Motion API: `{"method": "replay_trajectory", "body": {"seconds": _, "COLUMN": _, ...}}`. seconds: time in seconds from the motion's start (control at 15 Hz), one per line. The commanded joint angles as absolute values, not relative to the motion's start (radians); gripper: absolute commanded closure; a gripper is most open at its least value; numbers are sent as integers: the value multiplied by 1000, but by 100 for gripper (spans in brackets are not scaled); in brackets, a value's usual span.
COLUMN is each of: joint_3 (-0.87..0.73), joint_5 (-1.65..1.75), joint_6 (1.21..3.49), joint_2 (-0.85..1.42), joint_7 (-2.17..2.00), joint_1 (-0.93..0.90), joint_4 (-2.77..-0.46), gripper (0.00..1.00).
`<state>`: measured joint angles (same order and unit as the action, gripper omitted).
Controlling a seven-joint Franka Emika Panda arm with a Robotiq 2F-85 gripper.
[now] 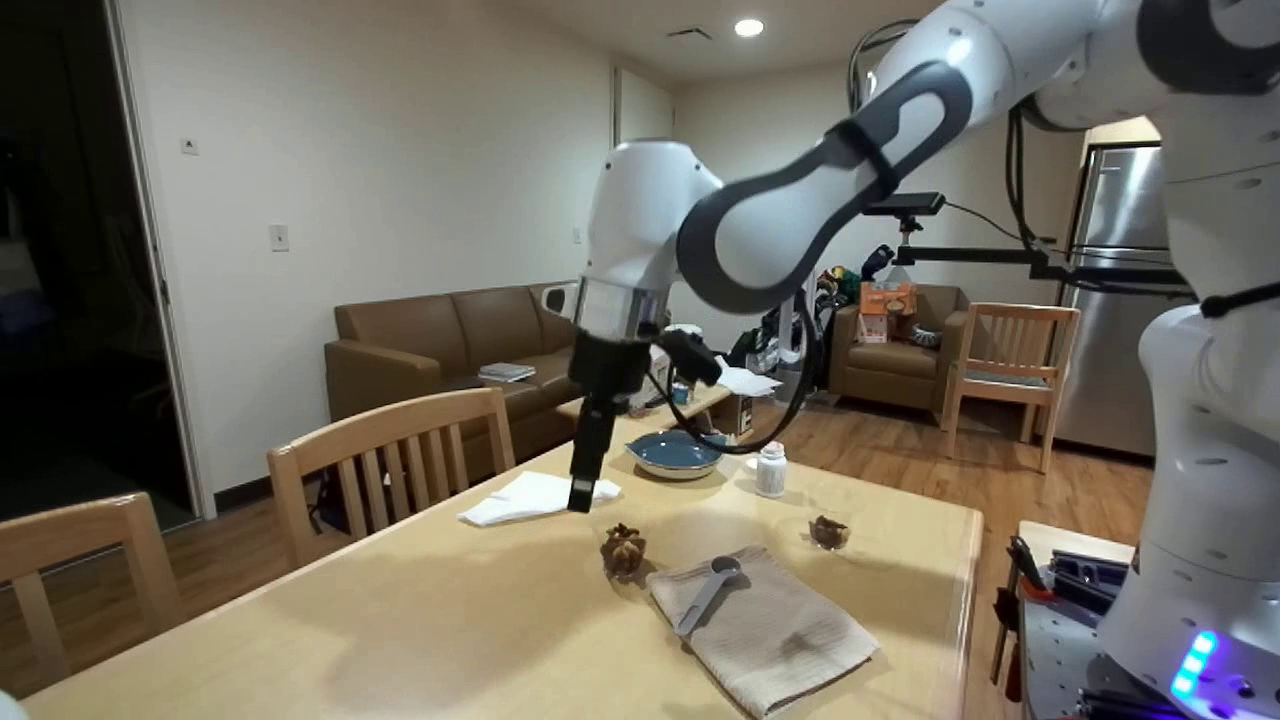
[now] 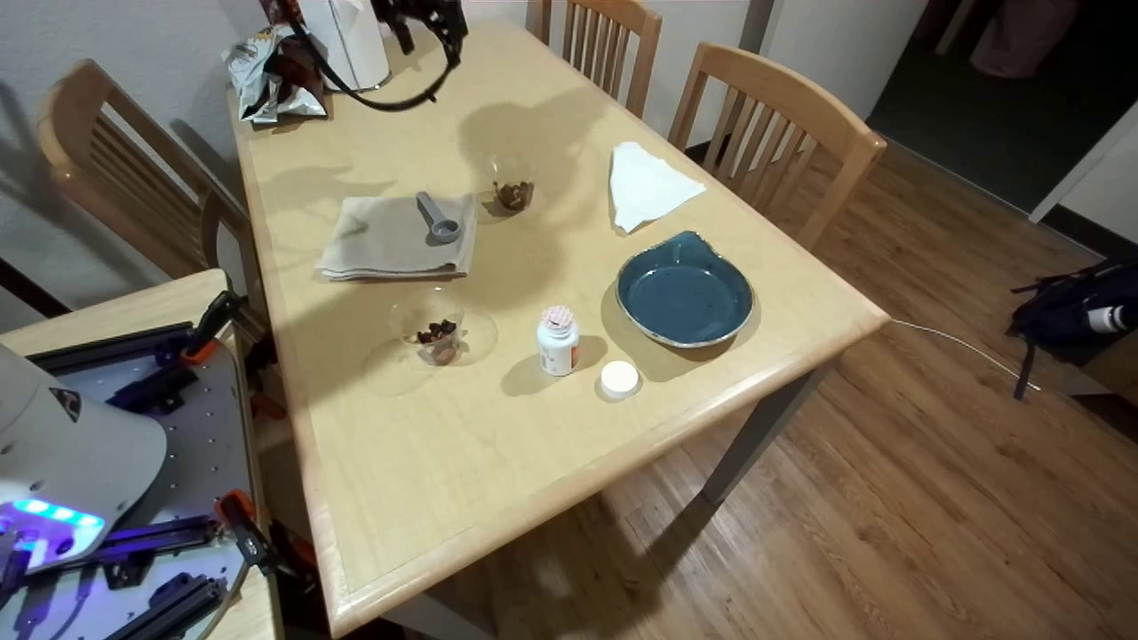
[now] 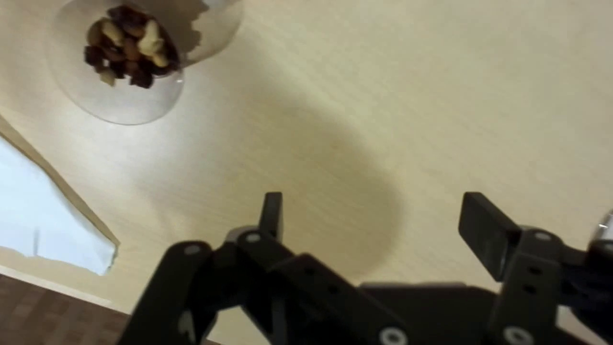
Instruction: Pick up the cup and pour some of its contents in the other cup
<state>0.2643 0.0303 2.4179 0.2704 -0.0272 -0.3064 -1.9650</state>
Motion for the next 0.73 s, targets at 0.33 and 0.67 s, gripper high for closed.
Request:
{"method": "replay_trajectory", "body": {"seconds": 0.33, "joint_3": 309, "joint_5": -145, "joint_6": 2275, "joint_2": 135, "joint_7": -4, "joint_1": -303, "joint_4": -1952, "gripper": 0}}
{"method": "replay_trajectory", "body": {"seconds": 0.67, "joint_3": 308, "joint_5": -146, "joint_6": 2275, "joint_2": 146, "joint_7": -4, "joint_1": -299, "joint_4": -1953, "gripper": 0}}
